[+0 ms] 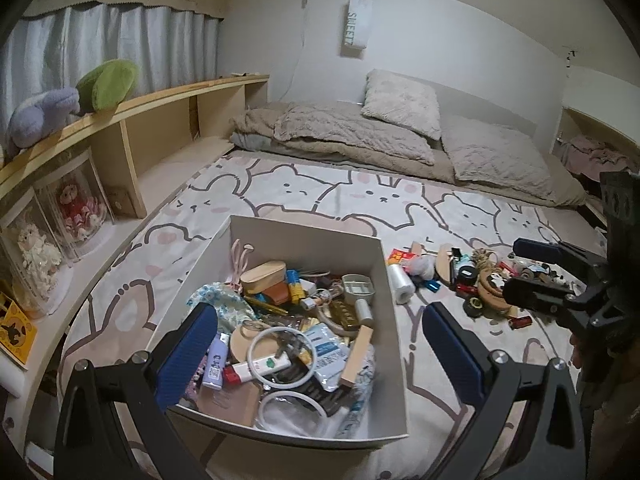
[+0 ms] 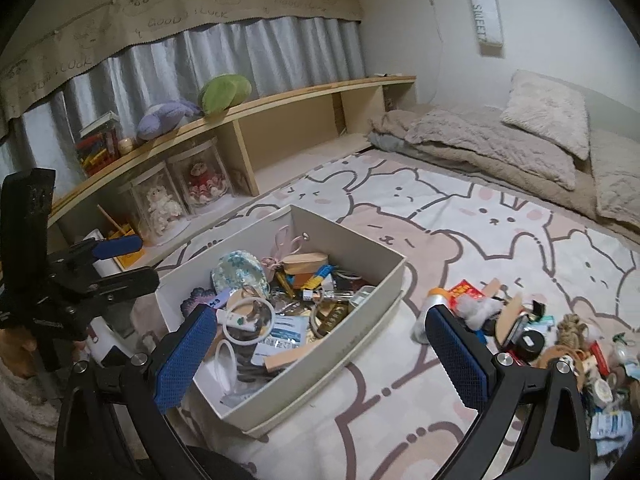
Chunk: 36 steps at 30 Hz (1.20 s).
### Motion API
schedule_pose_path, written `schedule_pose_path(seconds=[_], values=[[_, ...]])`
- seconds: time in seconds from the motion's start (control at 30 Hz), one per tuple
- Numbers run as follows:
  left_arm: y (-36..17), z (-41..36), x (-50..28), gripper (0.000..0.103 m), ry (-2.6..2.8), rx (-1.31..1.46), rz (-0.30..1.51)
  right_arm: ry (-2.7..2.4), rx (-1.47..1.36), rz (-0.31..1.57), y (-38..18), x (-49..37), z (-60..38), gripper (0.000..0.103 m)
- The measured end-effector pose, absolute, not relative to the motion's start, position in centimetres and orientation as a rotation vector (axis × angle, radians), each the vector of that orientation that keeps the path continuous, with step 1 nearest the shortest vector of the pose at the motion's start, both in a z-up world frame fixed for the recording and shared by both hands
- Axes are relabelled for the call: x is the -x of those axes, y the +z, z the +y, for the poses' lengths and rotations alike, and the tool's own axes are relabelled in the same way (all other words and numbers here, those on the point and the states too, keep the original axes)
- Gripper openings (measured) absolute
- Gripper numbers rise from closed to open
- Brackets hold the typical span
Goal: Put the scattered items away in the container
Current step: 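Withdraw both open tools from the box back toward the pile, then move both open tools over the scattered pile toward the black tin and red tube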
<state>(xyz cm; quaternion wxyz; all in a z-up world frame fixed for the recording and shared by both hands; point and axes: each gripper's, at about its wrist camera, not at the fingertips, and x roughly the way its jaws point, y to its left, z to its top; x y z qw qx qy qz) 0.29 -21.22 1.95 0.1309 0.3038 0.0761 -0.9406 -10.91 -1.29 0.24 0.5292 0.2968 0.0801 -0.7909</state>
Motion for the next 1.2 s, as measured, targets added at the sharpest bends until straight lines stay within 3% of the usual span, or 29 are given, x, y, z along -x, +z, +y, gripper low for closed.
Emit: schedule_pose_path(seconds=[1.2], values=[[5.0, -13.3, -3.2, 0.103, -2.847, -0.786, 0.187, -1.986, -0.627, 0.118, 2.6, 9.5, 9.2, 0.103]])
